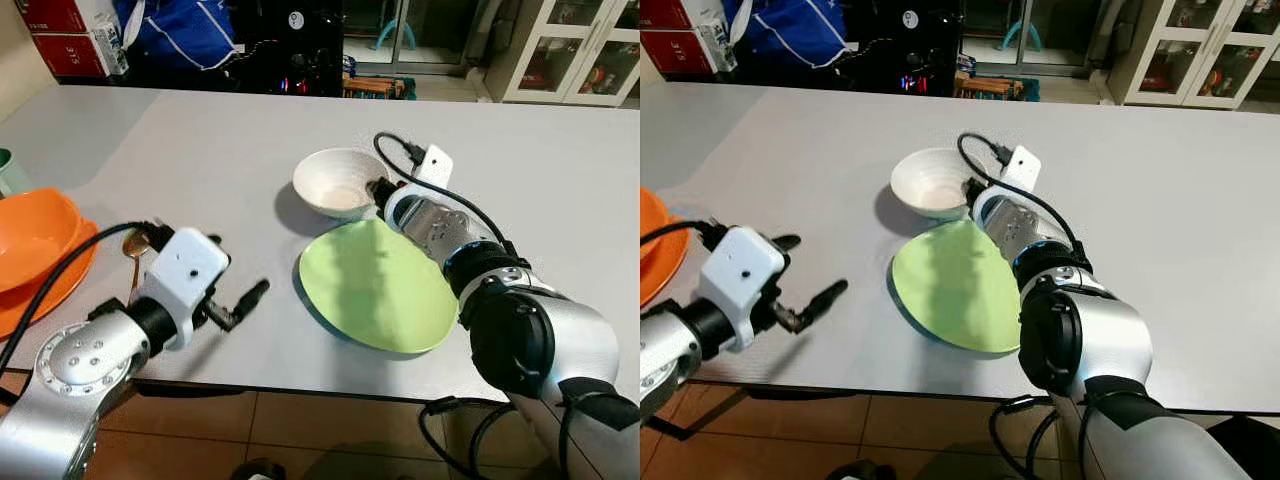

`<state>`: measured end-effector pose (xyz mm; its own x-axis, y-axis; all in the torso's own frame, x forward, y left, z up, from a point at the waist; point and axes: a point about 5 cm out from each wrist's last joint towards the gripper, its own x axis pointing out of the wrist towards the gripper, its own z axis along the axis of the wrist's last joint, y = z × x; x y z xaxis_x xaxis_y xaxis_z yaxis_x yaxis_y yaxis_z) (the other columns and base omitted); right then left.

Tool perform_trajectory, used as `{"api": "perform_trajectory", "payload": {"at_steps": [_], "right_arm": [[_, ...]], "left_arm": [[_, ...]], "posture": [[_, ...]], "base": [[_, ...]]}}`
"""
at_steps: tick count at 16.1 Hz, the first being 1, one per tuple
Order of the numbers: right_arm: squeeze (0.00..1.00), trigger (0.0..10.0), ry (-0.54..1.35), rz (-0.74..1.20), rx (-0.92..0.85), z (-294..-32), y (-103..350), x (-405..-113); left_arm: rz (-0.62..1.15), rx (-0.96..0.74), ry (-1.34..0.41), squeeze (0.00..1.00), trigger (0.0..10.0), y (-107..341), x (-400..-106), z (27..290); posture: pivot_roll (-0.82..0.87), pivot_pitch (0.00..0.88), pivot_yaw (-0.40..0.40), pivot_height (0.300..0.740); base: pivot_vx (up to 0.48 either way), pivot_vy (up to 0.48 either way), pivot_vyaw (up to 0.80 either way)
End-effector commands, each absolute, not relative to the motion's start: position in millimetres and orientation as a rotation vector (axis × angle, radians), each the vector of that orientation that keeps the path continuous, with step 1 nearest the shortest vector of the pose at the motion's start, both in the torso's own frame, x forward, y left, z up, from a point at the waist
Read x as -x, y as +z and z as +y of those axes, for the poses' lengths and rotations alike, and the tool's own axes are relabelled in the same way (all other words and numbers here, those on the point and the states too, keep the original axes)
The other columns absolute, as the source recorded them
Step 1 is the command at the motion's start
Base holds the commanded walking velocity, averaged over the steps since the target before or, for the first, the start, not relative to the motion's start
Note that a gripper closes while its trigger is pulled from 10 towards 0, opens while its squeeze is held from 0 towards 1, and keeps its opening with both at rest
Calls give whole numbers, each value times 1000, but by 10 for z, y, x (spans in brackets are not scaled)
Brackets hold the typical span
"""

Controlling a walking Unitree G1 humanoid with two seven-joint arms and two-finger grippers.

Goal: Setting the table

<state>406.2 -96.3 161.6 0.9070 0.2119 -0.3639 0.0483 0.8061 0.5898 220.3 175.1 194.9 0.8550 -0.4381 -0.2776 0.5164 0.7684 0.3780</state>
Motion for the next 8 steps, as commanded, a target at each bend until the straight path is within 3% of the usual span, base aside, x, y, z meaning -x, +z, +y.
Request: {"api": "perform_trajectory", "payload": {"at_steps": [1,2,8], "right_arm": [[925,10000,108,359,-632,-951,1790,-4119],[0,10000,119,312,-585,-980,1825,-4133],[0,10000,273,-2,-901,-1212,2105,-4169]], "left_arm": [[178,-489,-504,0,10000,1949,-2226,1776],[172,-496,-498,0,10000,1955,-2235,1777],[61,-454,-429,0,10000,2036,-2304,1691]], "posture": [[119,60,5,740],[119,60,5,740],[56,0,-5,740]], "base": [[0,0,0],[0,0,0],[0,0,0]]}}
